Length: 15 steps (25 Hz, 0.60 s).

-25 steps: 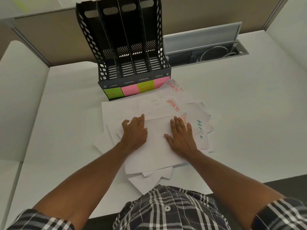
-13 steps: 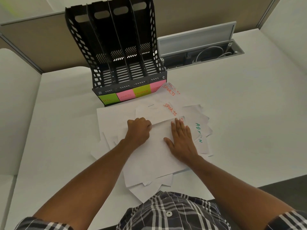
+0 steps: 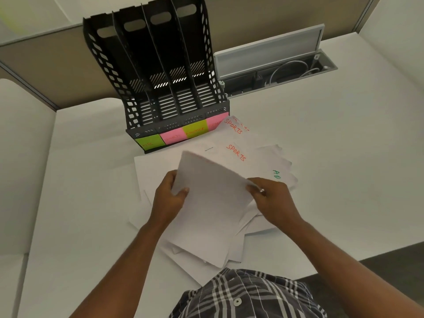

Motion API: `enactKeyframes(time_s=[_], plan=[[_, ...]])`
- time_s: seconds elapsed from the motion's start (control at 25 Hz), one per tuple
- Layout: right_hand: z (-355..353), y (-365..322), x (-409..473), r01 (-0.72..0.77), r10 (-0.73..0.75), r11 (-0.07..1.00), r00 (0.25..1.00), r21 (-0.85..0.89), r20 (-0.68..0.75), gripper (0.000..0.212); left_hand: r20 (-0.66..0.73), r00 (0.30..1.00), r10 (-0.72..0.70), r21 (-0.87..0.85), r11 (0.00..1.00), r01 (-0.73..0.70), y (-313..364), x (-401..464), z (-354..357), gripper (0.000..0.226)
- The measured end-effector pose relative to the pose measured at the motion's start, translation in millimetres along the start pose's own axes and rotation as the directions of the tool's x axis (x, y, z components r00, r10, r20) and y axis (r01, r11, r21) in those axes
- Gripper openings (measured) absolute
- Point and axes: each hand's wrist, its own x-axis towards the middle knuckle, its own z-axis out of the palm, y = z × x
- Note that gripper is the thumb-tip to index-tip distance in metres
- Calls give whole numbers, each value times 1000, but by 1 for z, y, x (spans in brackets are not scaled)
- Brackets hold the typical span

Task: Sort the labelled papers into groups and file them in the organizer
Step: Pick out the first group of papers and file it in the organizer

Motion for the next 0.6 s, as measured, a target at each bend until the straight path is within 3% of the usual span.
enactKeyframes(time_s=[0.12,0.2,0.28,0.4,0.48,0.6], plan=[[5,-2,-7,106,-108,994,982,20,158,40,-16,1000,24,-66,998,-25,14,6,-6,31],[-3,5,-5,-70,21,984,959,165,281,66,-4,999,44,-177,983,-44,18,5,-10,21],[-12,18,9,-202,165,959,968,200,189,70,10,999,34,-283,959,-30,19,1,-12,15],[-16,29,37,-296,291,951,955,-85,-62,46,36,998,43,-334,942,-29,18,-1,-9,17],[-8,32,49,-289,307,897,952,-336,0,39,48,998,42,-350,936,-22,17,-1,-2,18],[11,32,50,-226,335,783,938,-579,88,51,41,999,24,-353,936,-8,18,1,6,20]])
